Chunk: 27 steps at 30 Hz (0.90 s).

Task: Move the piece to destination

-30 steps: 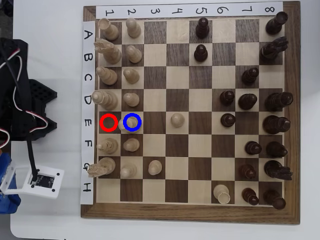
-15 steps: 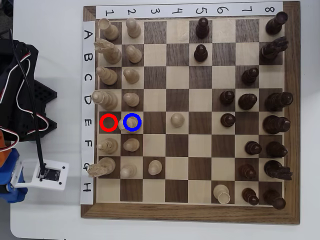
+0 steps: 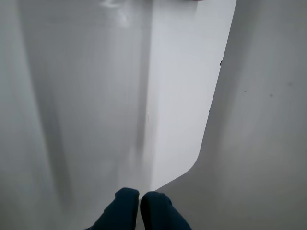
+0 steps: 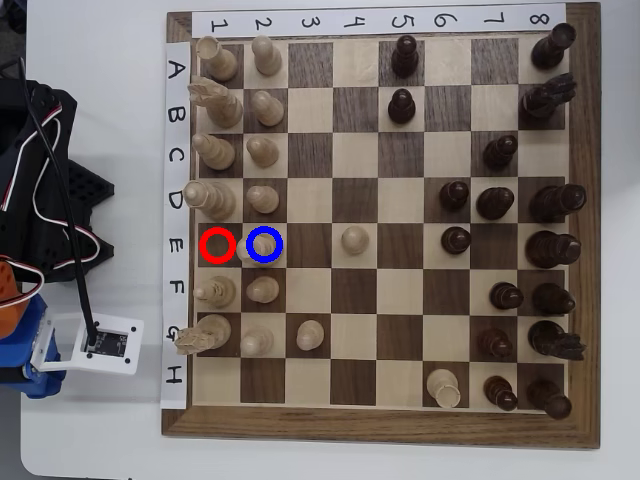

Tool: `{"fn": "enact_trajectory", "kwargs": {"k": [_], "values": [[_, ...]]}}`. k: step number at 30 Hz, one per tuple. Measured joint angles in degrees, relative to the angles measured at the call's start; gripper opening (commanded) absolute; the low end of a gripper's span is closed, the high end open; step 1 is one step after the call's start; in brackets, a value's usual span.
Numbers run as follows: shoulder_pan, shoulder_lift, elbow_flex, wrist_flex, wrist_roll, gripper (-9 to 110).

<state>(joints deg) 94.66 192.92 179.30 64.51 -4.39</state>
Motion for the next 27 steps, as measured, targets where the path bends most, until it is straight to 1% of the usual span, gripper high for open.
{"fn": "enact_trajectory", "kwargs": {"k": [18, 27], "values": [[0.0, 0.0, 0.18, 0.0, 0.0, 0], [-3.25, 0.0, 0.44, 0.0, -4.92, 0]]}}
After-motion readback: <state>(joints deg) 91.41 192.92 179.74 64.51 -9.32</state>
